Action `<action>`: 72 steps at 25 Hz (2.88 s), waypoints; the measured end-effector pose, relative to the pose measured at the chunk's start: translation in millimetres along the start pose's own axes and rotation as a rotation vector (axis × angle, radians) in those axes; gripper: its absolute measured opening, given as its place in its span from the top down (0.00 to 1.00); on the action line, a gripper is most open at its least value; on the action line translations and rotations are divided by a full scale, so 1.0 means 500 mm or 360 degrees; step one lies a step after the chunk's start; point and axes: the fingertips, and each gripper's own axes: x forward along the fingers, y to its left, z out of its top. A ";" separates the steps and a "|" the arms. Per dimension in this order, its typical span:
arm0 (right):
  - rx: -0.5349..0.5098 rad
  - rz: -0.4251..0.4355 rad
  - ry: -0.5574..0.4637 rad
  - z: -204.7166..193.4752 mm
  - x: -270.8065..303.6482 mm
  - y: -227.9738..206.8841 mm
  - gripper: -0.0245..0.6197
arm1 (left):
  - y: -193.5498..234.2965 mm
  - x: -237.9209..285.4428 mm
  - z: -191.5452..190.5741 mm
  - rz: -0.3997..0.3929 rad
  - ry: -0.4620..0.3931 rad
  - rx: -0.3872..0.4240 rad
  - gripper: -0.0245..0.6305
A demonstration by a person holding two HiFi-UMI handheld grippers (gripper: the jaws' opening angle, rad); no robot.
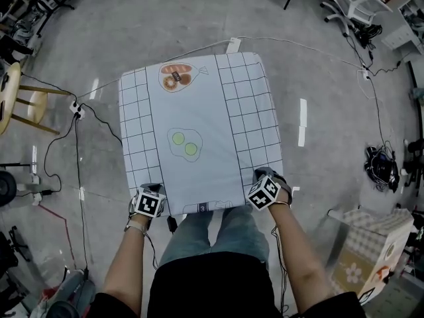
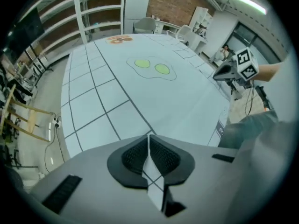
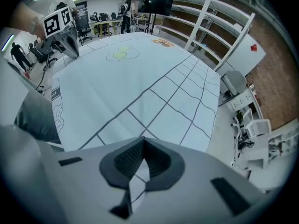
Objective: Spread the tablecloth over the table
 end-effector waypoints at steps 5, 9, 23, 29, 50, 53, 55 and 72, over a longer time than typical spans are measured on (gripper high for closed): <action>0.0039 0.0004 0.0035 -0.033 -0.011 0.007 0.95 | -0.025 0.002 -0.009 0.0007 -0.0021 0.0123 0.94; 0.0081 0.0011 0.0086 -0.115 -0.029 0.038 0.95 | -0.102 0.004 -0.067 -0.0189 0.0086 0.0119 0.94; 0.0005 -0.0038 0.0091 -0.078 -0.066 0.023 0.95 | -0.161 0.008 -0.102 -0.0216 0.0153 0.0137 0.94; -0.0243 -0.0125 -0.0272 0.255 -0.109 -0.039 0.95 | -0.096 -0.025 -0.109 -0.0089 -0.0053 -0.0108 0.94; -0.0963 -0.0032 -0.0777 1.095 0.116 -0.084 0.95 | -0.025 -0.031 -0.128 0.0056 -0.0037 -0.0922 0.94; -0.1068 -0.0034 -0.0809 1.161 0.160 -0.072 0.95 | -0.024 -0.031 -0.128 0.0132 -0.0078 -0.0962 0.94; -0.1148 0.0007 -0.0805 1.186 0.185 -0.045 0.95 | -0.024 -0.030 -0.134 0.0173 -0.0091 -0.0996 0.94; -0.1398 -0.0102 -0.0619 1.234 0.271 -0.056 0.95 | 0.079 -0.035 -0.147 0.0337 -0.0193 -0.1215 0.94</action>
